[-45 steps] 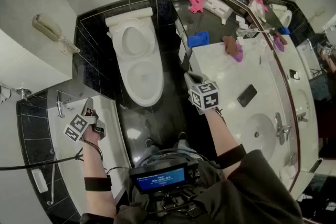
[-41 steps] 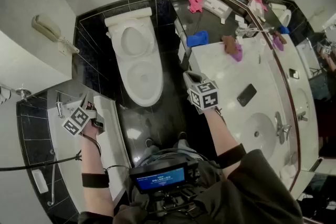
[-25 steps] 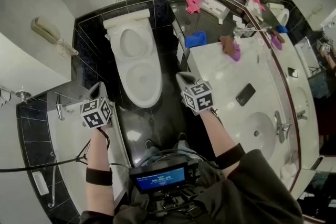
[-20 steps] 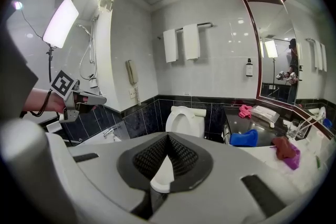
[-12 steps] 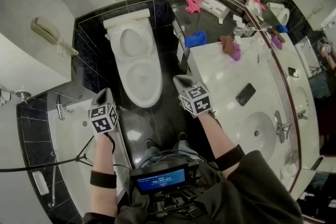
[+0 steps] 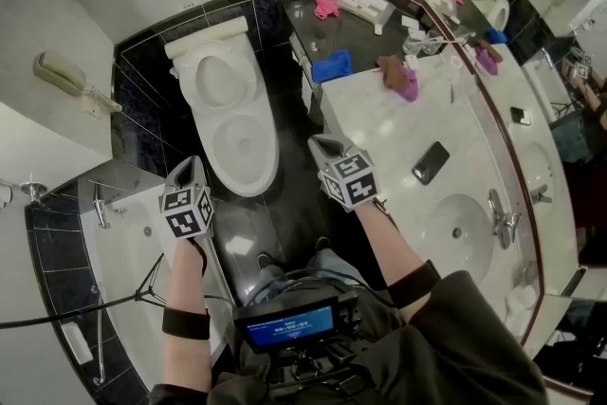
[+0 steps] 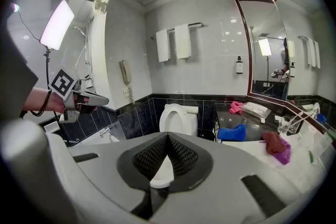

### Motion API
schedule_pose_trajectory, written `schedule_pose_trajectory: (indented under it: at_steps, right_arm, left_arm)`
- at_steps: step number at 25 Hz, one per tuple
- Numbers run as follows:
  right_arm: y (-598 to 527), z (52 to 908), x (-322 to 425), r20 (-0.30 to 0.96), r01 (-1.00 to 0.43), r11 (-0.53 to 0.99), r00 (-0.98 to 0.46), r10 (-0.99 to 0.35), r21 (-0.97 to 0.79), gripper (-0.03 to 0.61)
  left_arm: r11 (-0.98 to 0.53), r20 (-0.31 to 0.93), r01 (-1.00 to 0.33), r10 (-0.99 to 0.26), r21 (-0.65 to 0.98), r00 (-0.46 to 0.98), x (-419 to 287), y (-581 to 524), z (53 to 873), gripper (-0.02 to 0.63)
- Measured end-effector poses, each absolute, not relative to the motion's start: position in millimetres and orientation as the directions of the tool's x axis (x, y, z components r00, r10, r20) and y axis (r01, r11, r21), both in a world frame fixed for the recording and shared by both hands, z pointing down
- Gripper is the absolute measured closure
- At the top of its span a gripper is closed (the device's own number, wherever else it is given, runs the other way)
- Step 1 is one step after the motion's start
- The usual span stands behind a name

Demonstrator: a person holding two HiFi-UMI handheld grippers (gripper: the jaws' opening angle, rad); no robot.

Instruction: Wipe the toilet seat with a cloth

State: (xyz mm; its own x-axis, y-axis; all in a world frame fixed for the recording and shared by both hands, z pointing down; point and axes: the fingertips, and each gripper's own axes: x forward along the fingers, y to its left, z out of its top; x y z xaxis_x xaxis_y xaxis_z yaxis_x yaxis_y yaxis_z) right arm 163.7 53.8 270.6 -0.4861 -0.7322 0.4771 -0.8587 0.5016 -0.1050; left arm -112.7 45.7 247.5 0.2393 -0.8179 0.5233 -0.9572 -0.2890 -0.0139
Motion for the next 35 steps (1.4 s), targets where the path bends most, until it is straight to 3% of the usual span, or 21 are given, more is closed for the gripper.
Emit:
schedule_pose_trajectory:
  at_steps: [5, 13, 20, 35]
  right_arm:
    - [48.5, 268.9, 206.9, 0.472, -0.870, 0.480, -0.474, -0.744, -0.117, 0.563]
    - [37.5, 283.3, 286.4, 0.474, -0.894, 0.432, -0.434, -0.766, -0.122, 0.563]
    - [14.2, 295.7, 333.0, 0.488, -0.922, 0.366, -0.378, -0.787, -0.124, 0.563]
    - [-104.4, 364.1, 377.7, 0.621, -0.967, 0.232, -0.248, -0.744, -0.109, 0.563]
  left_arm:
    - [-0.358, 0.527, -0.933, -0.798, -0.023, 0.293, -52.2, 31.0, 247.2, 0.579]
    - [-0.507, 0.555, -0.861, -0.727, -0.038, 0.404, 68.0, 2.7, 254.9, 0.448]
    - [-0.657, 0.602, -0.751, -0.628, -0.070, 0.493, 167.0, -45.3, 276.5, 0.382]
    - [-0.880, 0.718, -0.470, -0.375, -0.076, 0.586, 307.4, -185.8, 365.9, 0.377]
